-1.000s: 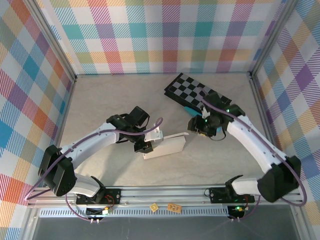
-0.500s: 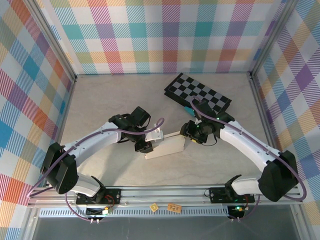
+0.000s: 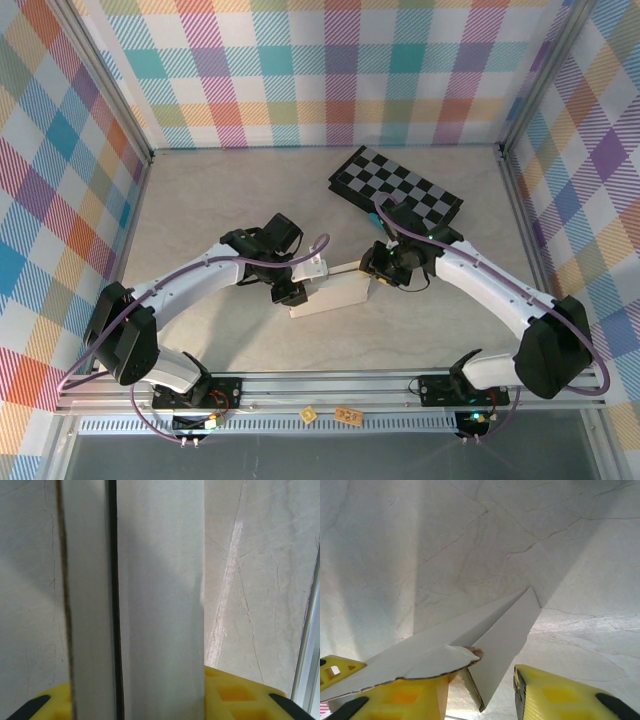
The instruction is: Fold the paper box
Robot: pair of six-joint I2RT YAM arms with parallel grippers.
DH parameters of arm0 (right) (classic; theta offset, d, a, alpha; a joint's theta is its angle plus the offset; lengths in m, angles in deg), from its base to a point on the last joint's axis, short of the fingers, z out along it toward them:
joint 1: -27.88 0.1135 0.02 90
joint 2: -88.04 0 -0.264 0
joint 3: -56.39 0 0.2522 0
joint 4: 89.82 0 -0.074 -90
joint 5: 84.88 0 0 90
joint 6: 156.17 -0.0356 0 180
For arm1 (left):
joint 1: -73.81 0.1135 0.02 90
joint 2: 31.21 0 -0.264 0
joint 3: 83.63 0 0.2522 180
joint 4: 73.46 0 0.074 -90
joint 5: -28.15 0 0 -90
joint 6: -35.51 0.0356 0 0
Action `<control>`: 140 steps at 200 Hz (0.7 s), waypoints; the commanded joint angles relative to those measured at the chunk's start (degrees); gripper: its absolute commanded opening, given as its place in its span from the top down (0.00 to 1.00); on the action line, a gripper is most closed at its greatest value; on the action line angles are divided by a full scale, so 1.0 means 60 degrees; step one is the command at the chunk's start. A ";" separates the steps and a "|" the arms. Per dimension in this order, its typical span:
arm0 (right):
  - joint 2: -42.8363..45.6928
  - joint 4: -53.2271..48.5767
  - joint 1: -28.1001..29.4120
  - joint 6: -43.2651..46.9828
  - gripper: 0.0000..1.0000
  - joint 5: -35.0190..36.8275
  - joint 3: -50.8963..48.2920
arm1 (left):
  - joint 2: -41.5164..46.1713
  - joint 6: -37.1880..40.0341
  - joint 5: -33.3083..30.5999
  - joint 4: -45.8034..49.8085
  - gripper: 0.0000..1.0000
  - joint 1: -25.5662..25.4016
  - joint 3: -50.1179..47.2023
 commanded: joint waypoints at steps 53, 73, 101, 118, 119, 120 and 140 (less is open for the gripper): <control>0.1003 -0.0089 -0.1416 0.6286 0.57 -0.0757 0.1172 | -0.0223 0.0460 -0.0297 0.0089 0.69 0.0062 0.0131; 0.0883 -0.0185 -0.2026 0.7819 0.61 -0.1975 0.1295 | -0.0346 0.0573 -0.0344 0.0149 0.69 0.0062 0.0234; 0.0086 -0.1492 -0.2101 0.9936 0.63 -0.2657 0.2121 | -0.0379 0.0816 -0.0356 0.0219 0.69 0.0103 0.0239; -0.0128 -0.1726 -0.2088 1.0478 0.63 -0.2628 0.2225 | -0.0421 0.0996 -0.0379 0.0298 0.69 0.0150 0.0221; -0.0124 -0.1719 -0.2088 1.0500 0.63 -0.2627 0.2220 | -0.0415 0.0997 -0.0382 0.0297 0.68 0.0150 0.0214; -0.0123 -0.1709 -0.2088 1.0511 0.63 -0.2626 0.2218 | -0.0412 0.0998 -0.0391 0.0297 0.68 0.0158 0.0210; -0.0234 -0.1816 -0.2062 1.1128 0.63 -0.3123 0.2127 | -0.0420 0.1078 -0.0300 0.0325 0.68 0.0236 0.0224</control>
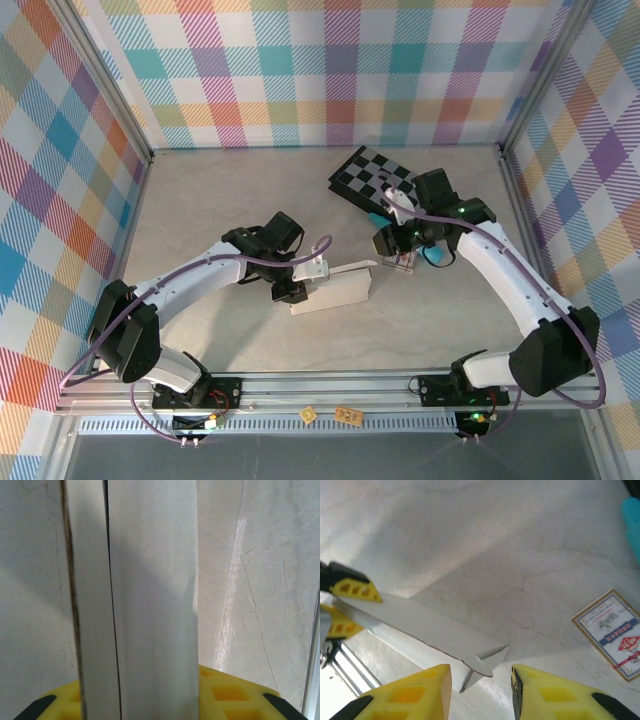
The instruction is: Fold the paper box
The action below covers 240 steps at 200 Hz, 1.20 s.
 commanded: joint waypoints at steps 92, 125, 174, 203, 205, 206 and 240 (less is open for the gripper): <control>-0.0802 -0.0786 0.0770 0.3268 0.54 0.0074 -0.0060 | -0.0297 0.0620 0.0071 0.0384 0.68 0.0308 0.0093; -0.0985 -0.0800 0.0882 0.3348 0.54 0.0180 -0.0018 | -0.0292 0.0595 0.0050 0.0369 0.68 0.0308 0.0086; -0.1139 -0.0617 0.0989 0.3295 0.56 0.0520 -0.0100 | -0.0293 0.0526 0.0079 0.0332 0.68 0.0321 0.0093; -0.1329 -0.0563 0.1014 0.3188 0.59 0.0597 0.0013 | -0.0324 0.0482 0.0094 0.0326 0.68 0.0323 0.0108; -0.1349 -0.0543 0.1017 0.3179 0.59 0.0586 0.0019 | -0.0330 0.0469 0.0085 0.0315 0.68 0.0323 0.0108; -0.1360 -0.0547 0.1017 0.3173 0.59 0.0584 0.0028 | -0.0326 0.0464 0.0086 0.0320 0.68 0.0323 0.0108; -0.1589 -0.0544 0.1083 0.3052 0.65 0.0483 0.0257 | -0.0333 0.0418 0.0116 0.0295 0.68 0.0337 0.0093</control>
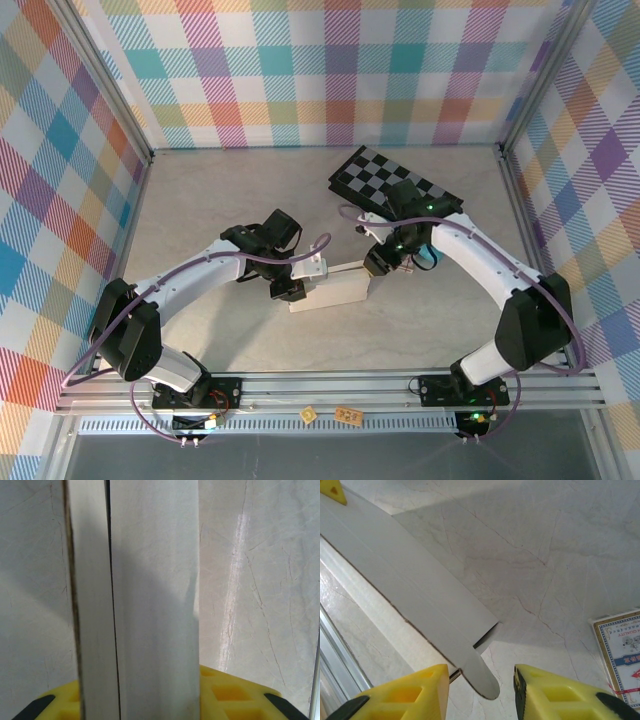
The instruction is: Fold the paper box
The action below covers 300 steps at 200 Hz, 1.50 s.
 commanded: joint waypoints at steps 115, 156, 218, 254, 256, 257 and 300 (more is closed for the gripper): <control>0.0127 -0.0303 0.0143 -0.0273 0.79 0.0062 0.0545 | -0.0384 0.0011 0.0041 0.0278 0.68 0.0181 0.0201; 0.0200 -0.0359 0.0166 -0.0395 0.75 0.0232 0.0616 | -0.0383 -0.0004 0.0055 0.0294 0.68 0.0181 0.0203; 0.0094 -0.0369 0.0194 -0.0465 0.81 0.0269 0.0568 | -0.0334 -0.0032 0.0084 0.0276 0.68 0.0196 0.0170; -0.0003 -0.0389 0.0266 -0.0523 0.89 0.0285 0.0682 | -0.0306 -0.0064 0.0069 0.0285 0.68 0.0196 0.0170; -0.0004 -0.0392 0.0268 -0.0534 0.90 0.0285 0.0683 | -0.0304 -0.0063 0.0069 0.0276 0.68 0.0196 0.0170; -0.0005 -0.0392 0.0268 -0.0536 0.90 0.0285 0.0691 | -0.0304 -0.0070 0.0069 0.0270 0.68 0.0196 0.0170; -0.0003 -0.0437 0.0399 -0.0738 0.96 0.0497 0.0644 | -0.0318 -0.0241 0.0069 0.0233 0.68 0.0210 0.0251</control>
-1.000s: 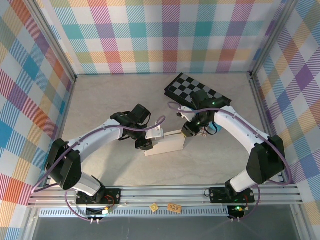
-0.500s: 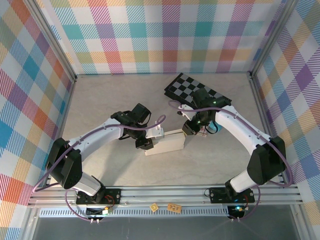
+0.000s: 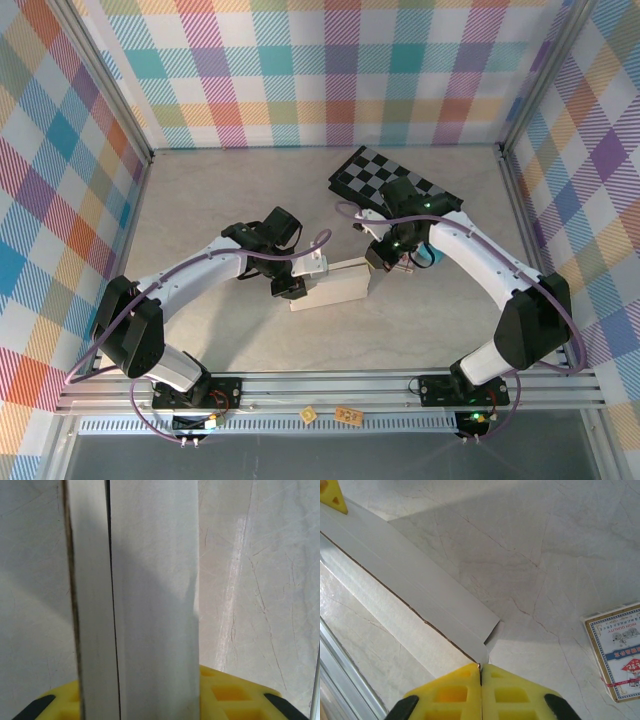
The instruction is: Fold the paper box
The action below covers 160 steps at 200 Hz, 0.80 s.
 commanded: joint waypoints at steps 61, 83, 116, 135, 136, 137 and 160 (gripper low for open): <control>0.0399 0.0117 0.0359 -0.1344 1.00 0.0521 -0.0036 | -0.0348 -0.1251 0.0066 0.0055 0.67 0.0200 0.0408; 0.0456 0.0244 0.0475 -0.2244 1.00 0.0788 -0.0189 | -0.0453 -0.1683 0.0010 -0.0009 0.68 0.0200 0.0507; 0.0586 0.0368 0.0626 -0.3774 1.00 0.1202 -0.0340 | -0.0558 -0.2214 -0.0037 -0.0062 0.68 0.0200 0.0647; 0.0793 0.0777 0.0685 -0.4357 1.00 0.1196 -0.0647 | -0.0587 -0.2255 -0.0059 -0.0077 0.68 0.0200 0.0680; 0.0802 0.0801 0.0684 -0.4390 1.00 0.1187 -0.0661 | -0.0587 -0.2252 -0.0059 -0.0077 0.68 0.0200 0.0680; 0.0807 0.0828 0.0684 -0.4428 1.00 0.1182 -0.0669 | -0.0594 -0.2250 -0.0073 -0.0077 0.68 0.0200 0.0680; 0.0816 0.1072 0.0755 -0.4868 1.00 0.1124 -0.0764 | -0.0645 -0.2177 -0.0084 -0.0030 0.69 0.0200 0.0772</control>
